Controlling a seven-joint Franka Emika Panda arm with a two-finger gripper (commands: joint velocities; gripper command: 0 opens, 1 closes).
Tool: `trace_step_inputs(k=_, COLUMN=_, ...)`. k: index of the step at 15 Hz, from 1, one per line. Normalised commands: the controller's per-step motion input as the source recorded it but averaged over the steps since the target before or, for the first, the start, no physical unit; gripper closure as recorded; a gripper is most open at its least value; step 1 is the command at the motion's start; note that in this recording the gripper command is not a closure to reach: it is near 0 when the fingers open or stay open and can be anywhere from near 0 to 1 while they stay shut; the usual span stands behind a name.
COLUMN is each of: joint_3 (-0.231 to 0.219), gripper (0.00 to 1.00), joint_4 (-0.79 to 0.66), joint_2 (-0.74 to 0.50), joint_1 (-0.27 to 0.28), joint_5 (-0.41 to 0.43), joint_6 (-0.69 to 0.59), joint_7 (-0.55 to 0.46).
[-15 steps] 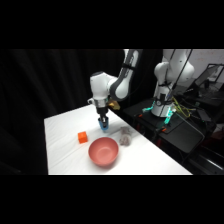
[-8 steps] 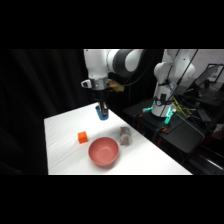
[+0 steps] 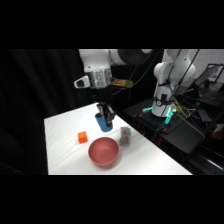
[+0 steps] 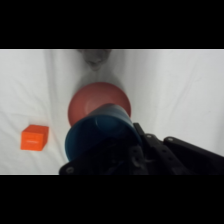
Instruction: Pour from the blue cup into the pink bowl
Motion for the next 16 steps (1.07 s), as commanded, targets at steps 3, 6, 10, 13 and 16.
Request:
trace_step_inputs(k=3, joint_3=0.111, gripper=0.13, joint_4=0.65, joint_2=0.49, joint_1=-0.234, joint_5=0.633, joint_6=-0.44, joint_7=-0.75)
trace_step_inputs(k=6, joint_3=0.128, gripper=0.14, joint_4=0.62, joint_2=0.42, joint_1=-0.322, joint_5=0.517, joint_6=-0.61, joint_7=-0.61)
trace_step_inputs(k=10, joint_3=0.122, gripper=0.15, joint_4=0.61, joint_2=0.44, joint_1=-0.297, joint_5=0.414, joint_6=-0.68, joint_7=-0.38)
trace_step_inputs(k=13, joint_3=0.112, gripper=0.14, joint_4=0.49, joint_2=0.35, joint_1=-0.222, joint_5=0.396, joint_6=-0.65, joint_7=-0.22)
trace_step_inputs(k=16, joint_3=0.079, gripper=0.14, joint_4=0.4, joint_2=0.25, joint_1=-0.169, joint_5=0.384, joint_6=-0.64, joint_7=-0.08)
